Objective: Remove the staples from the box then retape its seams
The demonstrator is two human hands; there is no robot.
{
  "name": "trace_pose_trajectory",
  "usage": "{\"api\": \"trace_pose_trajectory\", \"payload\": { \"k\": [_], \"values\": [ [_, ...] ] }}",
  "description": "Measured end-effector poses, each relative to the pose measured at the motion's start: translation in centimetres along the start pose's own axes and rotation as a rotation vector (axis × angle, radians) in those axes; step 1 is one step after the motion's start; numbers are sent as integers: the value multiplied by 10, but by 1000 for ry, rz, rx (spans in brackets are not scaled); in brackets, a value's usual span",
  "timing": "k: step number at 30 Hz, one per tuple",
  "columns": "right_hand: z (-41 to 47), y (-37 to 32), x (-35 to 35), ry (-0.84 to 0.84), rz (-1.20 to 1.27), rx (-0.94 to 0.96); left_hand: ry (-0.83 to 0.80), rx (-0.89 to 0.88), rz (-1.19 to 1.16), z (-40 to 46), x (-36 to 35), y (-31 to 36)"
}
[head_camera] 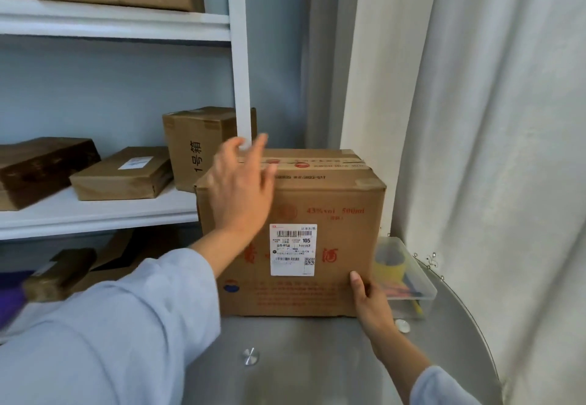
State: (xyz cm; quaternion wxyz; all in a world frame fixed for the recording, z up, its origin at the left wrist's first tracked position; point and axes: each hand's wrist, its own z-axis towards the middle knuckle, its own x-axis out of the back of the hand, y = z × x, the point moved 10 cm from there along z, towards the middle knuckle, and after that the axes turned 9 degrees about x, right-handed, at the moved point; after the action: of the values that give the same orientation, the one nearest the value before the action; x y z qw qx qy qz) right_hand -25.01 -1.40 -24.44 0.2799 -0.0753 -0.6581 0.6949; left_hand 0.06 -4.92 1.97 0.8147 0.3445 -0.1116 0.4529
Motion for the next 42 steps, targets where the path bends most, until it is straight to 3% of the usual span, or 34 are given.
{"api": "trace_pose_trajectory", "payload": {
  "k": [2, 4, 7, 13, 17, 21, 26, 30, 32, 42],
  "values": [
    [1, 1, -1, 24, -34, -15, -25, 371, -36, -6, 1, -63],
    [-2, 2, -3, 28, -32, -31, -106, 678, -226, -26, -10, -101],
    [-3, 2, -1, 32, -37, -58, -163, 856, -494, -40, -23, -107],
    [-8, -9, -11, 27, -66, -44, -33, 804, -304, -26, 2, -92],
    [-8, -16, -17, 12, -145, -89, -32, 935, -382, -47, -3, -122],
    [-5, -21, -17, -7, -188, -94, -85, 942, -422, -44, -8, -121],
    [-17, -44, 35, 214, -502, -27, -139, 950, -436, -40, -9, -122],
    [-19, -31, 36, -26, -800, -22, -168, 971, -423, -39, -10, -123],
    [-17, -34, 33, -109, -759, 18, -185, 982, -422, -39, -9, -122],
    [-15, -138, 44, 30, -484, 191, -173, 856, -323, -31, 31, -88]
  ]
}}
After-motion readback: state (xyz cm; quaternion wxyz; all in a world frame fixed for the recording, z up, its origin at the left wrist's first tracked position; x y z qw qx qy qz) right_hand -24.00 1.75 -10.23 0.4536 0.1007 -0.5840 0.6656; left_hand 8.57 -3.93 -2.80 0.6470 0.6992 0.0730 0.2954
